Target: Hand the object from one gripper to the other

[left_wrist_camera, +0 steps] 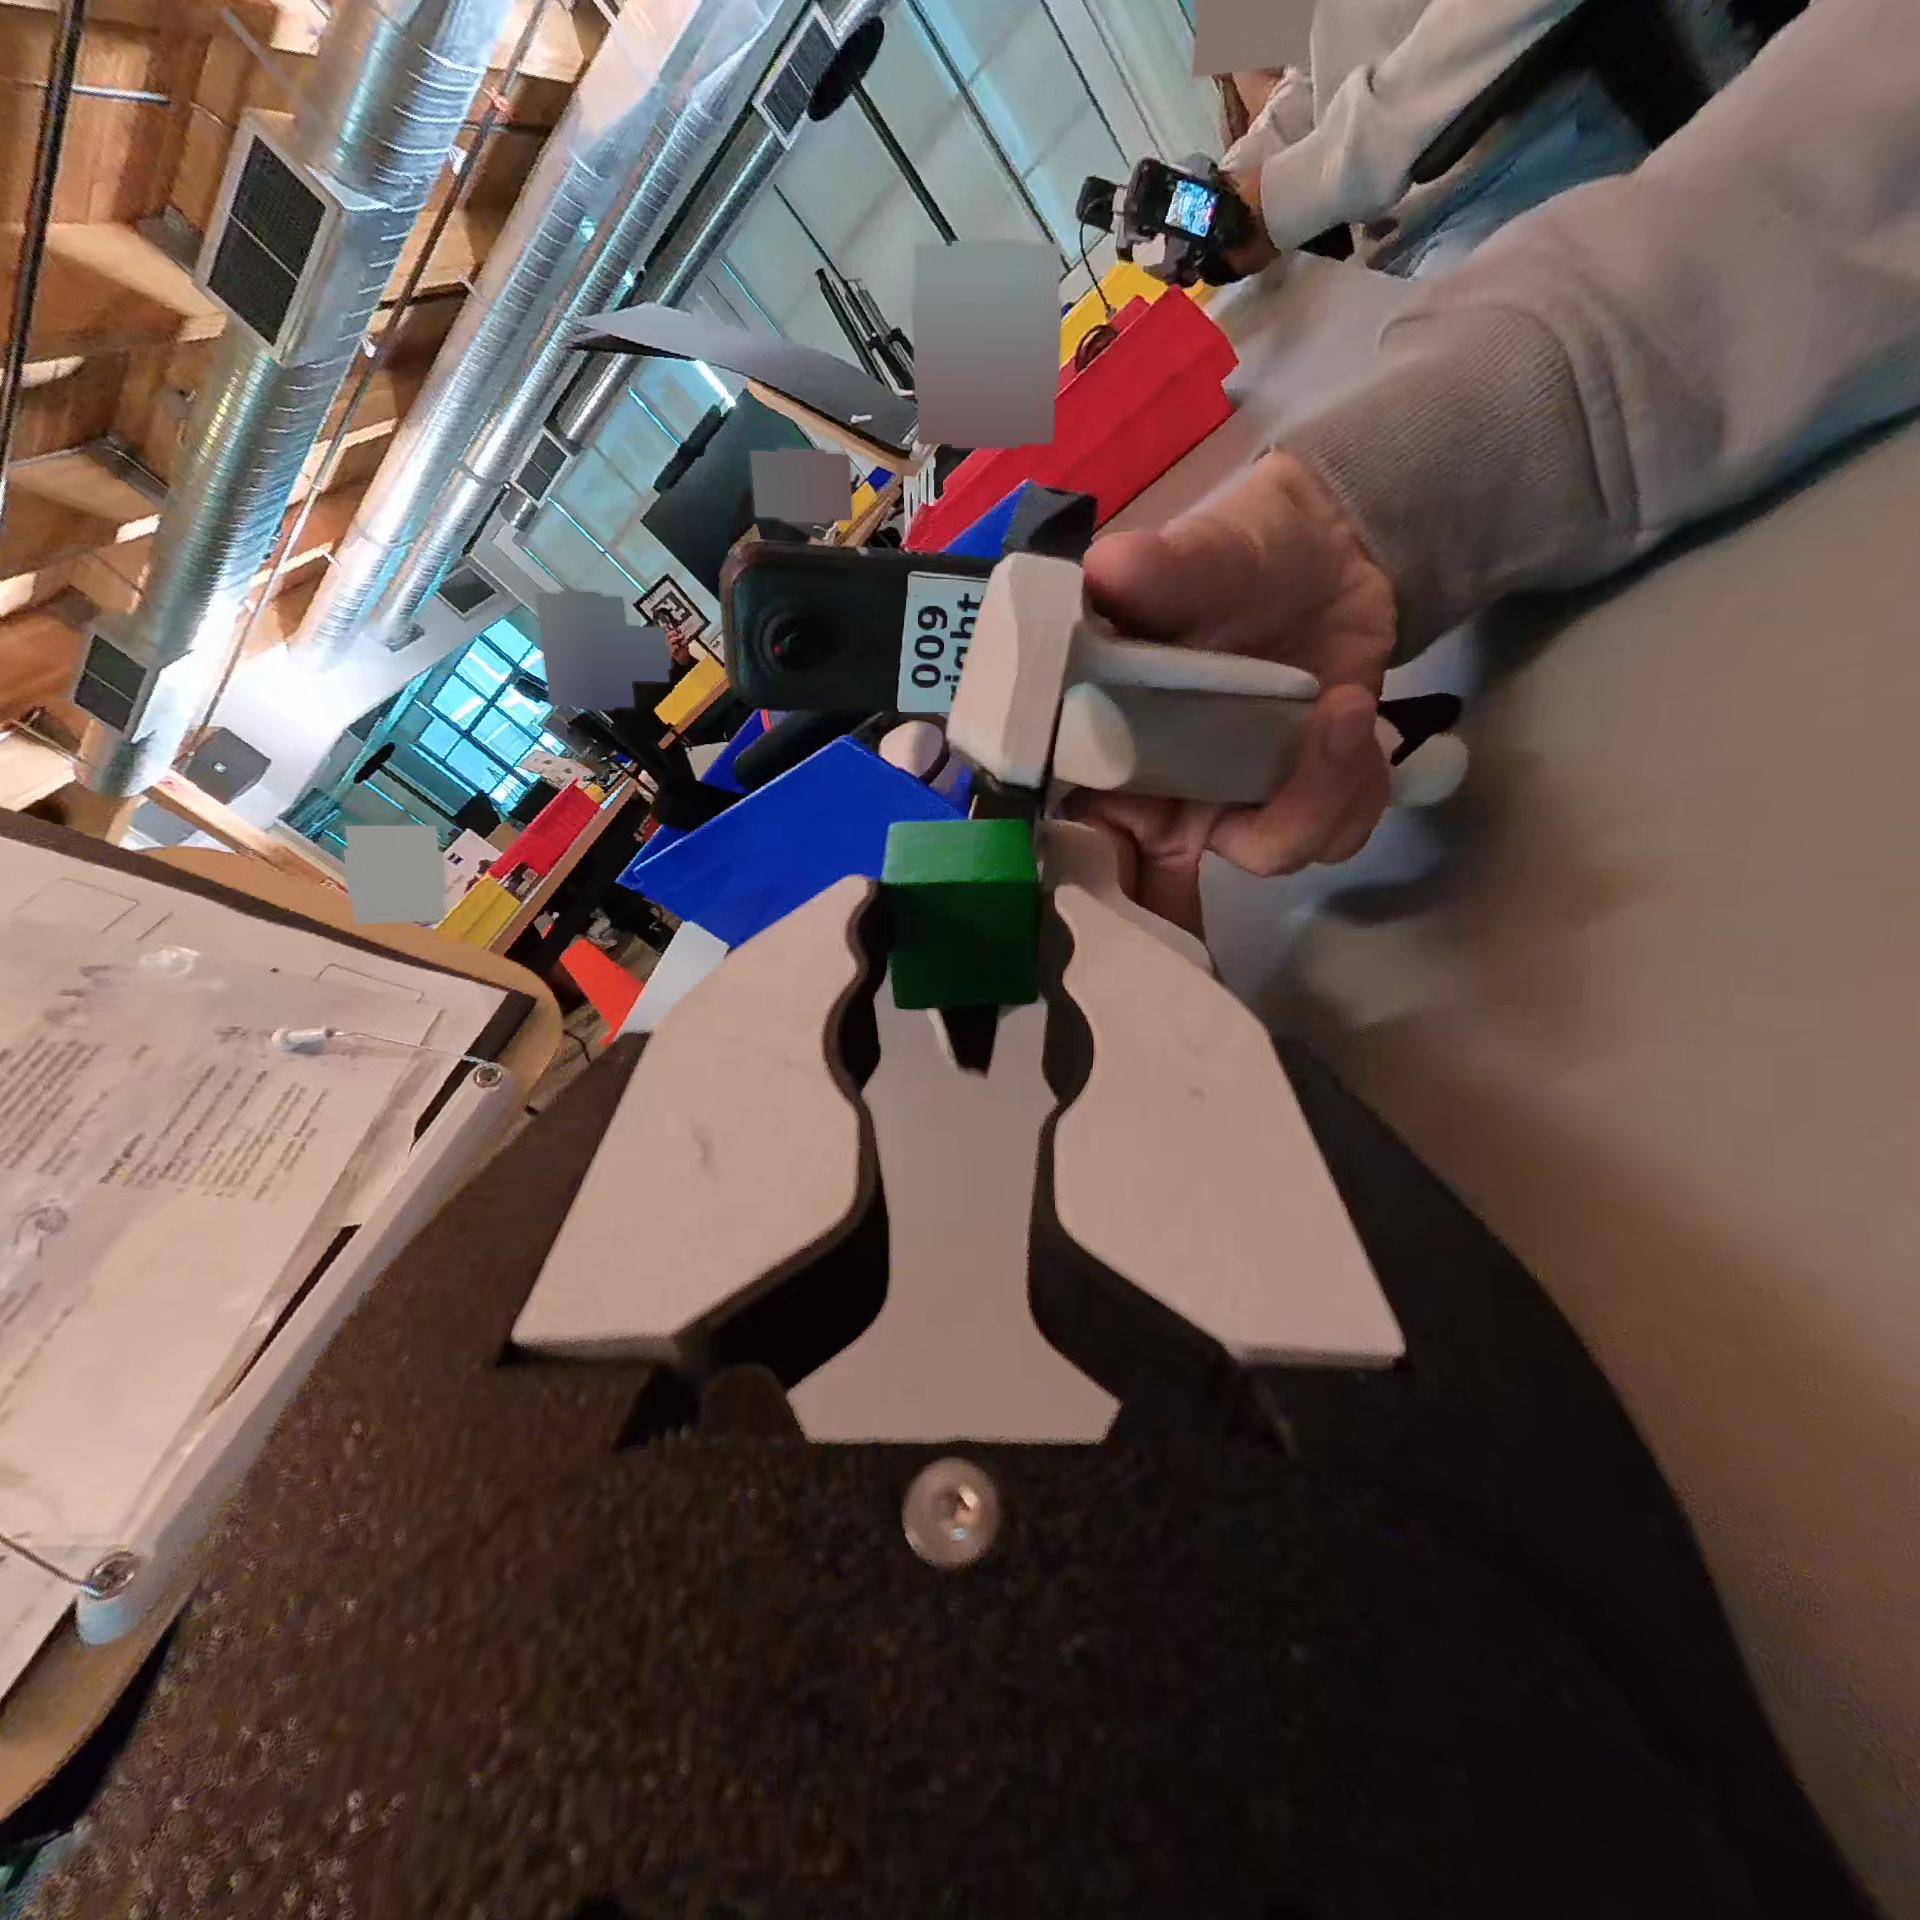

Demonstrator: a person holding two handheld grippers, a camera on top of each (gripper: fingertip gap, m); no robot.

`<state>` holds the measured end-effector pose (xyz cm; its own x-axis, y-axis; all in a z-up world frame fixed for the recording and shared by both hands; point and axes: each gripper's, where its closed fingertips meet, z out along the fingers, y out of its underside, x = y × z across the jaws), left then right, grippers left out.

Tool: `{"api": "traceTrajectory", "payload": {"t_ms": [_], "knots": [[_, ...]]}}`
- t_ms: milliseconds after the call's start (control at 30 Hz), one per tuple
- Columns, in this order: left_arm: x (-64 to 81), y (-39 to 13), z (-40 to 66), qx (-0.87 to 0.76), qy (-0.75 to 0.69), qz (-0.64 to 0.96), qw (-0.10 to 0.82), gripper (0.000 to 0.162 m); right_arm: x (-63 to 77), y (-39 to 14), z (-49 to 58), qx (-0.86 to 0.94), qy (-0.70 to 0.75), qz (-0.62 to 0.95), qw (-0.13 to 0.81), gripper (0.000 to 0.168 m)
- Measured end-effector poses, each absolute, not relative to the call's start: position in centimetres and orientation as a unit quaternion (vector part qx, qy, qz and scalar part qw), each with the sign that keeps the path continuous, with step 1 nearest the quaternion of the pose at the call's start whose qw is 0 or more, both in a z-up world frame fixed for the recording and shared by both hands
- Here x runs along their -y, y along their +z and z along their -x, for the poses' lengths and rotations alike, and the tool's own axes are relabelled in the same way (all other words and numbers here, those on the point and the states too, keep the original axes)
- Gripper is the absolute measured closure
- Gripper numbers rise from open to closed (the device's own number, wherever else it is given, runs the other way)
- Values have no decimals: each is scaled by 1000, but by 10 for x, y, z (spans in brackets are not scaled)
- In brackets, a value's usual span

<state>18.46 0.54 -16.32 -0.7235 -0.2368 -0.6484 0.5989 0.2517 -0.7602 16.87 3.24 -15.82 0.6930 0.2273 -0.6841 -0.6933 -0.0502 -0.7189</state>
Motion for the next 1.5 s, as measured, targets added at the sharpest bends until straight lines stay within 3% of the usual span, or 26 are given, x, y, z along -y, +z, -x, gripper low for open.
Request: {"api": "traceTrajectory", "payload": {"t_ms": [167,300,433,567,667,833,1000,1100,1167,1333,1433,1500], "knots": [[-5,-160,-182,-703,-591,-148,367,135,-32,-159,-171,-180,338,639,667,139],[-6,-164,-185,-711,-569,-152,383,135,-33,-164,-173,-172,309,664,659,140],[-13,-172,-201,-738,-555,-82,375,125,-26,-180,-204,-164,92,740,646,140],[-21,-168,-215,-745,-594,45,298,121,4,-191,-251,-110,-281,800,518,140],[-18,-174,-223,-745,-617,164,195,120,15,-188,-262,-21,-479,789,384,140],[-8,-186,-221,-739,-621,246,88,120,1,-191,-253,129,-600,756,230,140],[-6,-192,-218,-758,-599,242,92,118,-6,-189,-246,161,-628,738,186,140],[-3,-192,-216,-757,-601,238,93,121,-9,-190,-242,164,-626,739,187,140],[-4,-194,-217,-759,-599,236,100,135,-12,-189,-240,166,-627,736,193,140],[-5,-195,-216,-764,-598,229,85,135,-14,-192,-239,150,-600,750,237,140],[-9,-188,-213,-757,-616,211,56,135,-20,-184,-230,105,-523,757,377,134],[-17,-181,-214,-746,-633,204,31,136,-22,-172,-221,47,-408,757,508,116]]}}
